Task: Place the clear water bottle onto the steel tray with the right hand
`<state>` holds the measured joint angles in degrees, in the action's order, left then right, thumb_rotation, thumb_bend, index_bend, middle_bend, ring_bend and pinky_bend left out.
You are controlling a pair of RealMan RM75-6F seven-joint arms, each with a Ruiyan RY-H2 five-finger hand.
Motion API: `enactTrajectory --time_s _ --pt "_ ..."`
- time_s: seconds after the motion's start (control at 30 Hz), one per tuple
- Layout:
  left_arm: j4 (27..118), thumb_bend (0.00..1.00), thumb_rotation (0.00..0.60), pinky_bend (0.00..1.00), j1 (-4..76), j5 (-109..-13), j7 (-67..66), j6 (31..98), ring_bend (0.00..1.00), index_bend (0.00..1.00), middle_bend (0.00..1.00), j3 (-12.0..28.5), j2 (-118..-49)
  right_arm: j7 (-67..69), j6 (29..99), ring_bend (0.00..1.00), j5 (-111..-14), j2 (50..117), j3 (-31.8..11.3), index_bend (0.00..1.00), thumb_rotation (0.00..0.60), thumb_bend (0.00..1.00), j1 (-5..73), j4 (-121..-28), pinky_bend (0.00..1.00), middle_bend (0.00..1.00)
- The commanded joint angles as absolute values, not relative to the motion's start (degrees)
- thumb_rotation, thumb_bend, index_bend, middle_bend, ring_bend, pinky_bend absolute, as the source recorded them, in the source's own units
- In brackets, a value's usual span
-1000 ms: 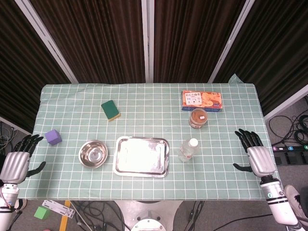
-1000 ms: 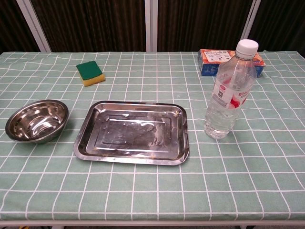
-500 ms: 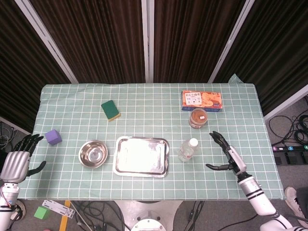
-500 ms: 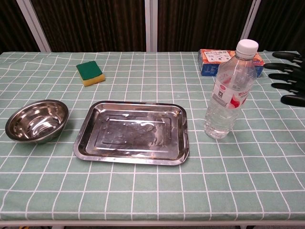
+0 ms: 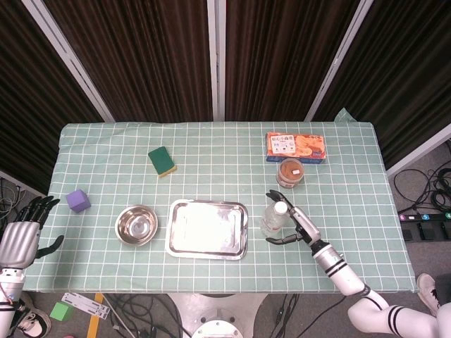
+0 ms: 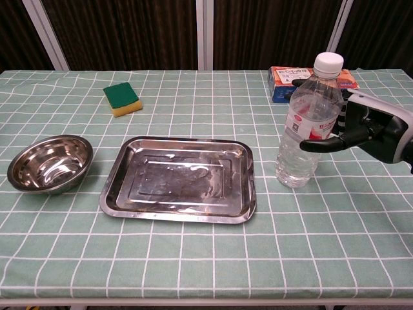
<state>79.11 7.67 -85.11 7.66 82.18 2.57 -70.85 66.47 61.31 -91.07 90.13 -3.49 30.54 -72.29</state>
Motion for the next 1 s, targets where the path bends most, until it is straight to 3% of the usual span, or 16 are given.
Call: enactTrajectory --time_s 0.03,0.13,0.3,0.7,1.0 --pt "78.9 0.28 0.6 0.19 7.7 -85.0 7.9 82.1 0.11 0.19 0.21 2.6 -70.9 65.9 60.9 0.0 -90.1 91.0 -4.2 0.0 0.6 0.0 31.1 -71.6 0.0 0.08" --pt "78.7 0.28 0.6 0.19 7.7 -84.9 8.2 82.0 0.11 0.19 0.21 2.6 -70.9 65.7 60.3 0.03 -88.5 92.1 -4.8 0.02 0.6 0.0 31.4 -71.0 0.04 0.17" --pt "78.3 0.28 0.6 0.19 7.5 -84.9 8.7 82.1 0.11 0.19 0.21 2.5 -70.9 63.7 59.8 0.22 -86.3 93.6 -5.5 0.32 0.6 0.0 31.3 -70.1 0.24 0.38" --pt "78.0 0.28 0.6 0.19 7.6 -85.2 9.2 82.0 0.11 0.19 0.21 2.4 -71.0 61.0 60.0 0.3 -84.0 93.7 -7.2 0.59 0.6 0.09 31.5 -70.7 0.35 0.49" --pt "78.3 0.28 0.6 0.19 7.4 -85.4 9.4 82.5 0.11 0.19 0.21 2.4 -70.8 58.0 59.8 0.36 -82.5 93.0 -8.6 0.68 0.6 0.14 31.8 -73.2 0.41 0.54"
